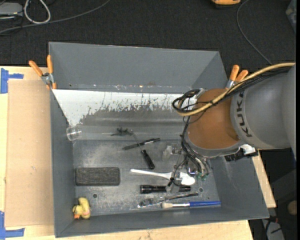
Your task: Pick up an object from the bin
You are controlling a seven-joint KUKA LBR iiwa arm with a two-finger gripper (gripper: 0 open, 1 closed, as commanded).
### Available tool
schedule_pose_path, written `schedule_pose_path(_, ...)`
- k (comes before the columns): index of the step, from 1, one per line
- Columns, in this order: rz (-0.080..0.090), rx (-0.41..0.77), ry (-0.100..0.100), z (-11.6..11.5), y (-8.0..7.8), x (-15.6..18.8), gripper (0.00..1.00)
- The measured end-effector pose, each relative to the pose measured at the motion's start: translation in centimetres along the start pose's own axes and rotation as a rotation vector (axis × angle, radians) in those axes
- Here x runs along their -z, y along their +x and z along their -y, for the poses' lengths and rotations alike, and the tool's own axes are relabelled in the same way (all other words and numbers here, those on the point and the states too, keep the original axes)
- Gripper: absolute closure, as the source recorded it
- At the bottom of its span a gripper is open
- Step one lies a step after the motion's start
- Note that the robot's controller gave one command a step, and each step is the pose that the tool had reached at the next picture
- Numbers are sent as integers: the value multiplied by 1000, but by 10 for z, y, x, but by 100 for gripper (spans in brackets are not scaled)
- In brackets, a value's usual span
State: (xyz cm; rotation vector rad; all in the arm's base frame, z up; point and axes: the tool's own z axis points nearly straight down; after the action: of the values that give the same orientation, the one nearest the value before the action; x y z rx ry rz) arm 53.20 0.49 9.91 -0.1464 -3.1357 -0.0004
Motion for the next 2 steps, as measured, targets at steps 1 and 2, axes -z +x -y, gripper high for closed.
schedule_pose_path(1, 5, 279, 1, -8, 18, -21, 0)
schedule_pose_path(2, 4, 113, -1, 3, 7, -29, 100)
